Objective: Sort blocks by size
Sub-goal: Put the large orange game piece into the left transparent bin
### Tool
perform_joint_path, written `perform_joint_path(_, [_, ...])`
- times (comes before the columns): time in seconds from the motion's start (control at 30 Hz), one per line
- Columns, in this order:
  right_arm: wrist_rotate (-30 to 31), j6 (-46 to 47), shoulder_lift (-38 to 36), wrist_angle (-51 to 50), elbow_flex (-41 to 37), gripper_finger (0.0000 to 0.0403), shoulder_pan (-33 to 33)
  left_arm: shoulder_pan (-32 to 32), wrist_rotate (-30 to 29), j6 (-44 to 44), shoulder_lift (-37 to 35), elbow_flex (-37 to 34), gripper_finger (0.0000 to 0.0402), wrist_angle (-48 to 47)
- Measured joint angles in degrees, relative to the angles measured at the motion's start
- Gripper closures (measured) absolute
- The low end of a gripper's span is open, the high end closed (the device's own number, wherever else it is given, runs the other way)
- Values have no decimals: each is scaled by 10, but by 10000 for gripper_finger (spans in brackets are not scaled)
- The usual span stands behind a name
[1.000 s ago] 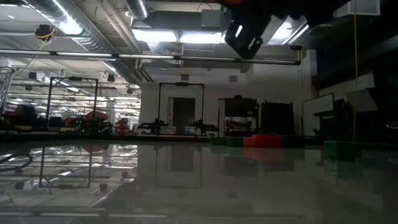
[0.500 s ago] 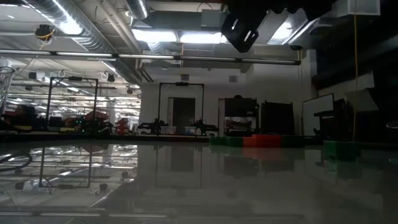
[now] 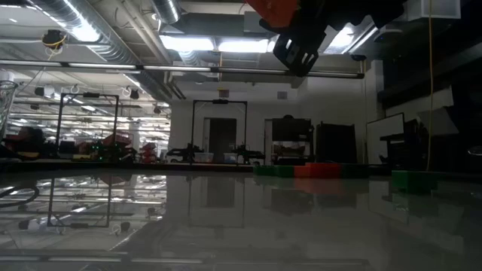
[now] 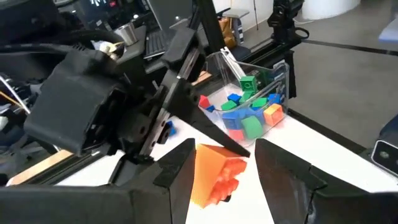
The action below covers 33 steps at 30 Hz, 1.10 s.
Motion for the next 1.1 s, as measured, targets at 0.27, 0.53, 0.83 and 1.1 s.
perform_joint_path(0.27, [0, 0, 0, 4, 0, 249, 0, 18, 18, 6, 22, 0, 247, 18])
perform_joint_path(0.53, [0, 1, 0, -8, -2, 249, 1, 33, 55, -8, 55, 0, 247, 36])
perform_joint_path(0.83, [2, 11, 0, -5, -2, 249, 1, 32, 60, -3, 56, 1, 247, 28])
perform_joint_path(1.1, [21, 151, 0, -6, -2, 249, 2, 32, 60, 0, 57, 0, 247, 7])
